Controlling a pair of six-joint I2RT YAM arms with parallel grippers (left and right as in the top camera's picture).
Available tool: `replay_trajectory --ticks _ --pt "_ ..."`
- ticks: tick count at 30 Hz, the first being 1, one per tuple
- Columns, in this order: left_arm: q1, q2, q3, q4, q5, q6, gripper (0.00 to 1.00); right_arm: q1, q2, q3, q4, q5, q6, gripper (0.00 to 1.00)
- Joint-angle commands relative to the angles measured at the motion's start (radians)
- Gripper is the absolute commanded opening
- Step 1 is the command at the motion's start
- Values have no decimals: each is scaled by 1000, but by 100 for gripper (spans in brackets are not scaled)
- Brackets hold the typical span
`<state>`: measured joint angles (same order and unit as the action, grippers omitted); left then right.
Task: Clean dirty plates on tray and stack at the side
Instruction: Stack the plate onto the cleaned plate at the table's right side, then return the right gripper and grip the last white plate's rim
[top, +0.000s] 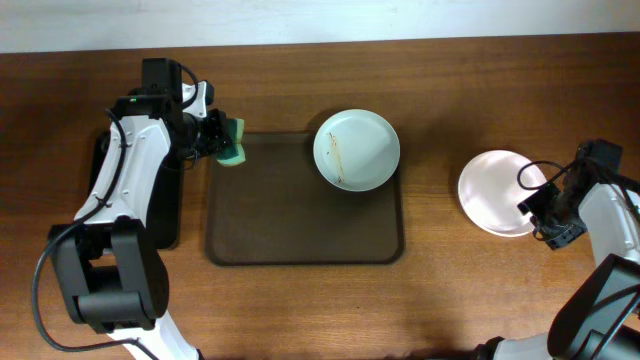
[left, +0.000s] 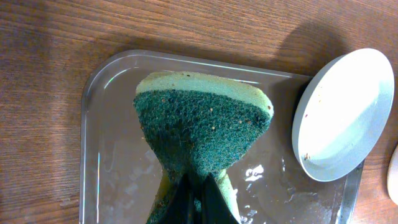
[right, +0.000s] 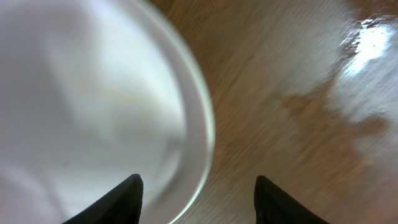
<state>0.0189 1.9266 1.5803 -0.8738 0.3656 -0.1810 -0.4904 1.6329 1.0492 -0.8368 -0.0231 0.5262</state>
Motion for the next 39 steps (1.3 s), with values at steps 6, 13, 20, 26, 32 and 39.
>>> replay_trajectory --ticks 6,13,20,26,32,39 --pt "1 5 -9 13 3 -9 1 173 -79 305 -96 -217 -179 63" --pt "1 5 -9 13 -37 -9 1 526 -8 327 2 -94 -125 69" --pt "1 5 -9 11 -59 -10 1 726 222 327 16 -43 -67 51" --pt "1 5 -9 8 -60 -13 1 779 275 327 16 -3 16 34" --pt "1 5 -9 10 -60 -13 1 778 294 327 27 2 42 32" --pt "0 5 -9 10 -59 -13 1 778 332 327 49 2 52 32"
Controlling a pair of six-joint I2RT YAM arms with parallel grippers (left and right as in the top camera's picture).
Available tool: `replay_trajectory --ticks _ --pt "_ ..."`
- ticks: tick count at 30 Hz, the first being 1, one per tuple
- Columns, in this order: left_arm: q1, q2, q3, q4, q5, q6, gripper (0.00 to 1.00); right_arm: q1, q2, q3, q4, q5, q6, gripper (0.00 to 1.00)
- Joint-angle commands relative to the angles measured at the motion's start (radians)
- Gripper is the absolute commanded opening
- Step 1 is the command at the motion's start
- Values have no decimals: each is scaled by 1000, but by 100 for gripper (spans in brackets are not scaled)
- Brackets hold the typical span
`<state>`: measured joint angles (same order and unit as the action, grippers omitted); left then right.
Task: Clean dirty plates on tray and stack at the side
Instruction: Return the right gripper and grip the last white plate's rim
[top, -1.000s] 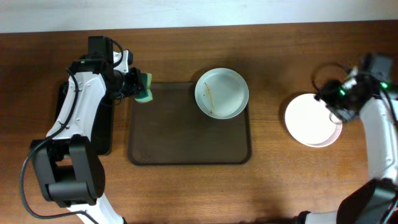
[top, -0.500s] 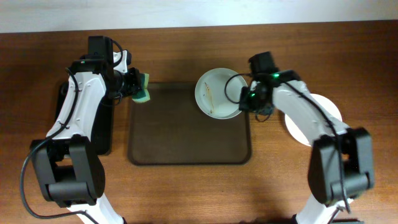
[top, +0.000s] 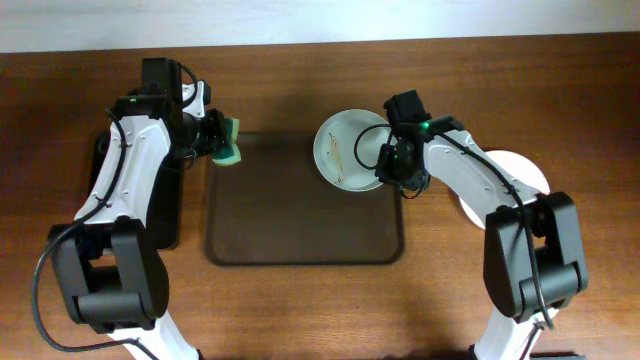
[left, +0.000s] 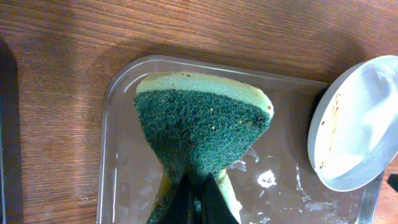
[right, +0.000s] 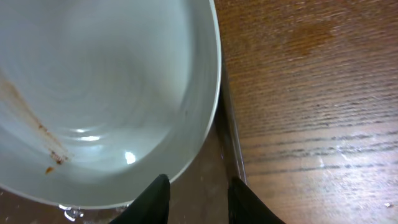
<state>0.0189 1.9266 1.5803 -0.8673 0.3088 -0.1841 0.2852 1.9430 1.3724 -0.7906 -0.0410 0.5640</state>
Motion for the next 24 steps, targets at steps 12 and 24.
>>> replay_trajectory --ticks 12,24 --pt "0 5 -9 10 -3 -10 1 3 63 6 38 -8 14 9" --pt "0 5 -9 10 -3 -10 1 64 63 41 -79 -180 -8 4"
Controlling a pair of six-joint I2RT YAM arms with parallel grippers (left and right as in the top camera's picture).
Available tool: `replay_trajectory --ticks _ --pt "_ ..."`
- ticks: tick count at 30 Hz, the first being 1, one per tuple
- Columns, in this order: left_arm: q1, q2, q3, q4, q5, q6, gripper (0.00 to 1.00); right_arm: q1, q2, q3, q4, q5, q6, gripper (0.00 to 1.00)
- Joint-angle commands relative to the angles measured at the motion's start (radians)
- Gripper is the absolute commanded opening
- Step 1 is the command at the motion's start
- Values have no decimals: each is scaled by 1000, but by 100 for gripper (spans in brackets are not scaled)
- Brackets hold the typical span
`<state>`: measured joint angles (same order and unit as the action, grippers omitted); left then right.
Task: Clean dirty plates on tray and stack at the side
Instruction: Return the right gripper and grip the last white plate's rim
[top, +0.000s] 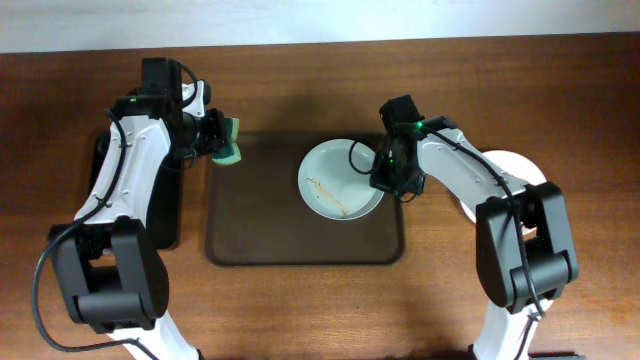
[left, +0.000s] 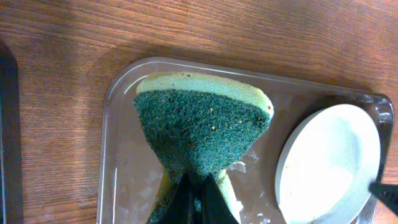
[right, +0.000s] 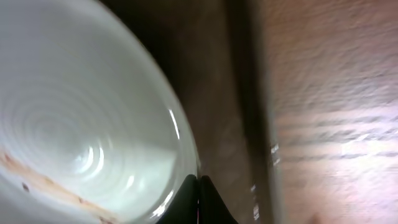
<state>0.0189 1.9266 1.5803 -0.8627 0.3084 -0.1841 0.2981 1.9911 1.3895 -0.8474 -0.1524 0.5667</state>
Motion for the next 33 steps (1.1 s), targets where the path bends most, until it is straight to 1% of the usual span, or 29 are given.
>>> replay_trajectory --ticks 1,6,7,8,9,10,11,12,13,15,17,19,22,27,33 --pt "0 5 -9 6 -2 -10 1 72 14 24 -29 -79 -11 4" --pt "1 5 -9 11 -2 -10 1 158 14 38 -48 -106 -16 4" --pt "0 5 -9 13 -2 -10 1 169 14 52 -63 -107 -40 4" --pt "0 5 -9 14 -2 -10 1 175 14 68 -82 -106 -65 8" --pt "1 5 -9 14 -2 -10 1 179 14 93 -109 -105 -103 17" --pt "0 5 -9 14 -2 -10 1 173 14 154 -146 -87 -190 40" --pt "1 5 -9 14 -2 -10 1 169 14 186 -157 -67 -228 45" --pt "0 5 -9 14 -2 -10 1 165 14 219 -161 -44 -273 54" --pt "0 5 -9 14 -2 -10 1 159 14 256 -153 -26 -349 59" --pt "1 5 -9 14 -2 -10 1 153 14 296 -96 -12 -525 65" --pt "0 5 -9 14 -2 -10 1 153 19 297 -40 -13 -640 66" --pt "0 5 -9 12 -2 -10 1 163 45 297 -26 -30 -703 67" --pt "0 5 -9 12 -2 -10 1 181 110 297 -40 -46 -768 66" --pt "1 5 -9 14 -3 -10 1 200 189 297 -55 -84 -803 63" --pt "1 5 -9 13 -3 -10 1 237 215 297 -25 -84 -793 59"
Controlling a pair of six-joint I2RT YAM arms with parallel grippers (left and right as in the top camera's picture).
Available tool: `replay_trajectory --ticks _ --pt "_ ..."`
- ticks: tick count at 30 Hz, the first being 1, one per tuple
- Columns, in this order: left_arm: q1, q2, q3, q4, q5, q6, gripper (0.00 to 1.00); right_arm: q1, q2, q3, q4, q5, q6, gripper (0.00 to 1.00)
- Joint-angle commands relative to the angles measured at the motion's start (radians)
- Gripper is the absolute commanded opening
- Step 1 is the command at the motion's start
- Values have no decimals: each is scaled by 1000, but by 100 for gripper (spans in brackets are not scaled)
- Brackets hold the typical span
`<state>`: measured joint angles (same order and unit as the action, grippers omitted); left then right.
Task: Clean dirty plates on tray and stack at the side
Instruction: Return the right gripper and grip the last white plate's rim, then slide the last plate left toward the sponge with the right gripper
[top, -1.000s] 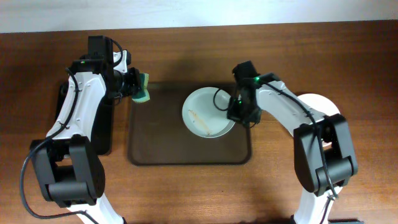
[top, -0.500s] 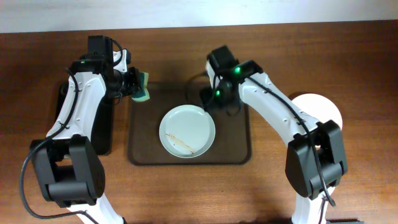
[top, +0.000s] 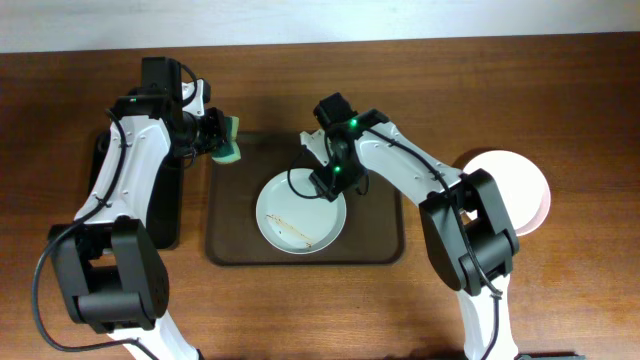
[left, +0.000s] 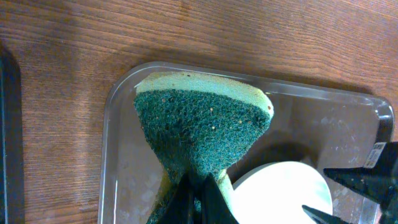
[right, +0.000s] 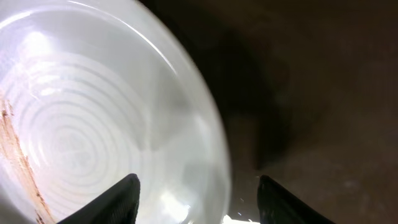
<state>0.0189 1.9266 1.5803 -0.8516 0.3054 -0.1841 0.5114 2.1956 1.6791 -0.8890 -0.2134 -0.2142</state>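
A pale dirty plate (top: 292, 216) with a brown streak lies flat in the middle of the dark brown tray (top: 234, 225). My right gripper (top: 335, 180) stands open over the plate's back right rim. In the right wrist view its fingers (right: 124, 198) straddle the rim of the plate (right: 93, 124), with my right gripper (right: 199, 199) holding nothing. My left gripper (top: 212, 139) is shut on a green sponge (top: 230, 142) above the tray's back left corner. The left wrist view shows the sponge (left: 202, 124), pinched by my left gripper (left: 199, 202), and the plate (left: 280, 193) beyond it.
A clean pinkish-white plate (top: 512, 190) lies on the wooden table to the right of the tray. A black mat (top: 172, 200) sits under the left arm, left of the tray. The tray's raised rim (left: 115, 124) shows in the left wrist view.
The dirty plate has gone from the tray's right half to its middle front. My right gripper, then shut on the plate's rim, is now open over it. The left arm has not moved.
My right gripper was open by the clean plate at the right, with the dirty plate at the tray's back right corner. Then it was at the dirty plate's right rim, then shut on it with the plate further inside the tray. Now the plate lies mid-tray, released.
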Motion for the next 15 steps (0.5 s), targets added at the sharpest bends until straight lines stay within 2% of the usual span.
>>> replay_trajectory --ticks 1,5,9,11,13,14,15 --pt "1 5 -9 3 0 -9 1 26 16 7 32 -17 10 56" --pt "1 5 -9 2 0 -9 1 32 41 7 53 -15 48 51" --pt "1 5 -9 2 0 -10 1 32 50 7 55 1 81 29" --pt "1 5 -9 2 0 -10 1 32 50 7 56 8 95 24" --pt "1 5 -9 2 0 -10 1 33 49 7 56 7 139 9" --pt "1 5 -9 2 0 -10 1 32 50 7 56 8 172 4" --pt "1 5 -9 2 1 -10 1 32 49 7 56 8 202 4"
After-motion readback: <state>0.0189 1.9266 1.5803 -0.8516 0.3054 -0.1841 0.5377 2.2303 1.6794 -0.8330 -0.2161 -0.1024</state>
